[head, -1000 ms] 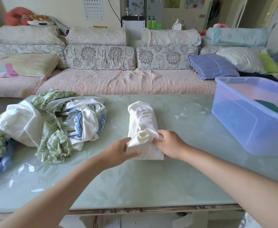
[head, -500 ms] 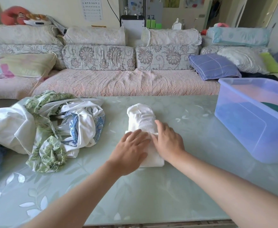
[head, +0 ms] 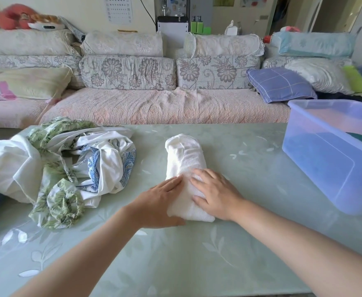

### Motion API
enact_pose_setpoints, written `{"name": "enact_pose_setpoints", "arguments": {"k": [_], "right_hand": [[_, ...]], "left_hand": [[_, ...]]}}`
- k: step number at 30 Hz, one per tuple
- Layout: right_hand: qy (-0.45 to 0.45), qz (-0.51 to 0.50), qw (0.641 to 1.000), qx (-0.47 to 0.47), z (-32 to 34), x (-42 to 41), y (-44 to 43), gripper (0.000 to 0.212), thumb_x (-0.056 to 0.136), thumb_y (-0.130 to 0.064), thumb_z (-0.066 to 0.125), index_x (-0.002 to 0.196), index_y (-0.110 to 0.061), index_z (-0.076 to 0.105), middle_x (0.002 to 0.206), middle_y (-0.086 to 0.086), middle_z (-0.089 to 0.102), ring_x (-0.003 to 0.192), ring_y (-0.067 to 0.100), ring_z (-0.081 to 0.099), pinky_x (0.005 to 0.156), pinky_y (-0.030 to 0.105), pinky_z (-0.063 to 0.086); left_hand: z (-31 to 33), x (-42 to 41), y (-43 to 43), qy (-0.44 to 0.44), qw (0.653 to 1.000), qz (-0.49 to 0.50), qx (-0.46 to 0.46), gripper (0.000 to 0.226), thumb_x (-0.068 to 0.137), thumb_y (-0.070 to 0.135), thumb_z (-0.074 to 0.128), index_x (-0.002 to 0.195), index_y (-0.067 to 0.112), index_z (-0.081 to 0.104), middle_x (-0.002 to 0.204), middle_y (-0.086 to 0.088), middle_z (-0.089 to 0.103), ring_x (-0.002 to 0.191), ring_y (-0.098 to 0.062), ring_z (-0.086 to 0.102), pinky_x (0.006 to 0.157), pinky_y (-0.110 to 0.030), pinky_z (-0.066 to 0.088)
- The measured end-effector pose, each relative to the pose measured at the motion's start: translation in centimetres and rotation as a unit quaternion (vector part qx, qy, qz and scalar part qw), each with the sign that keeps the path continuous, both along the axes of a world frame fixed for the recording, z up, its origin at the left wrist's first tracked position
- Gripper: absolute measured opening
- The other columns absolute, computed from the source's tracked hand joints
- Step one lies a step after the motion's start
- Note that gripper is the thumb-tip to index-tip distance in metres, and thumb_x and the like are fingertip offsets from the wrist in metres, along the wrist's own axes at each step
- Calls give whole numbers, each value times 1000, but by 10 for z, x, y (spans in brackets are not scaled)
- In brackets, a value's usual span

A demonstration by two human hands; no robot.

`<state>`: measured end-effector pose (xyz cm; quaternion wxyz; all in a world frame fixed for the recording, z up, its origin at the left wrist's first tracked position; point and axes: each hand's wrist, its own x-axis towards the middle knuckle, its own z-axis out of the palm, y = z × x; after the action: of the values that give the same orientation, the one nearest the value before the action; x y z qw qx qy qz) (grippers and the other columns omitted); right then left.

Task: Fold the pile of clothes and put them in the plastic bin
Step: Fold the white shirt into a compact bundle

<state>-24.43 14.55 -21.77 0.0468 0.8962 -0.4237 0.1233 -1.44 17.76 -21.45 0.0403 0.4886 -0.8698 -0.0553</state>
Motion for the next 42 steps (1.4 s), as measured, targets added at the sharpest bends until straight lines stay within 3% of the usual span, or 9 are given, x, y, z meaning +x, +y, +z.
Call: {"name": "enact_pose_setpoints", "arguments": {"k": [6, 10, 13, 16, 20, 23, 29, 37, 42], "right_hand": [[111, -8, 984, 142, 18, -8, 23, 115, 74, -79, 47, 160, -23, -6, 166, -10, -3, 151, 9, 2, 122, 33, 19], [29, -28, 987, 154, 20, -5, 27, 76, 90, -39, 55, 157, -18, 27, 164, -2, 23, 149, 12, 25, 120, 26, 23], [-97, -88, 974, 186, 37, -6, 25, 32, 86, -36, 48, 103, -19, 70, 107, 8, 72, 105, 30, 62, 88, 34, 47], [-213, -136, 935, 248, 48, -17, 22, 37, 88, -34, 47, 56, -16, 42, 57, 4, 51, 65, 30, 56, 65, 40, 48], [-267, -190, 906, 266, 46, -18, 19, 40, 94, -28, 51, 58, -15, 40, 58, 3, 47, 57, 24, 52, 64, 46, 55], [-281, -220, 894, 270, 42, -14, 12, 37, 98, -33, 47, 70, -10, 50, 69, 7, 58, 67, 29, 62, 67, 49, 59], [-259, -237, 904, 244, 41, -3, 2, 38, 104, -35, 37, 98, -7, 63, 97, 17, 68, 89, 35, 67, 78, 51, 56], [-297, -297, 869, 262, 30, 3, -20, 28, 101, -33, 46, 101, -8, 59, 99, 13, 64, 92, 34, 64, 73, 43, 57], [-109, -104, 983, -107, 25, -6, -22, 34, 91, -20, 53, 124, -15, 59, 128, 7, 53, 111, 30, 57, 89, 42, 49]], "left_hand": [[7, -7, 5, -32, 999, 12, -20, 97, 70, 49, 54, 155, 20, 16, 153, 11, 12, 140, -9, 19, 101, -36, 46], [19, -14, 2, 34, 999, 27, -1, 71, 74, 38, 44, 142, 18, 47, 147, 3, 43, 131, -20, 43, 103, -35, 43], [44, -17, 7, 108, 989, 90, 53, 36, 76, 39, 39, 89, 19, 66, 90, -1, 68, 89, -25, 61, 73, -32, 47], [65, -12, 8, 218, 953, 123, 168, 25, 86, 31, 54, 62, 22, 54, 61, 7, 53, 65, -17, 53, 56, -25, 39], [65, -4, 4, 302, 917, 138, 218, 9, 90, 22, 64, 94, 18, 71, 85, 2, 72, 75, -16, 70, 67, -28, 58], [54, -10, -2, 241, 952, 187, 2, 27, 87, 39, 68, 112, 29, 66, 106, 12, 66, 90, -14, 65, 80, -31, 52], [42, -44, -2, 102, 930, -27, -352, 24, 91, 30, 55, 107, 22, 71, 121, 3, 64, 111, -23, 58, 96, -38, 40], [7, -38, -31, 29, 984, 2, -174, 103, 71, 82, 49, 149, 16, 37, 156, -2, 35, 146, -20, 29, 121, -37, 18], [1, -31, -51, 70, 995, 3, -70, 123, 56, 89, 51, 155, 20, 24, 162, 4, 21, 150, -8, 10, 123, -28, 8]]}}
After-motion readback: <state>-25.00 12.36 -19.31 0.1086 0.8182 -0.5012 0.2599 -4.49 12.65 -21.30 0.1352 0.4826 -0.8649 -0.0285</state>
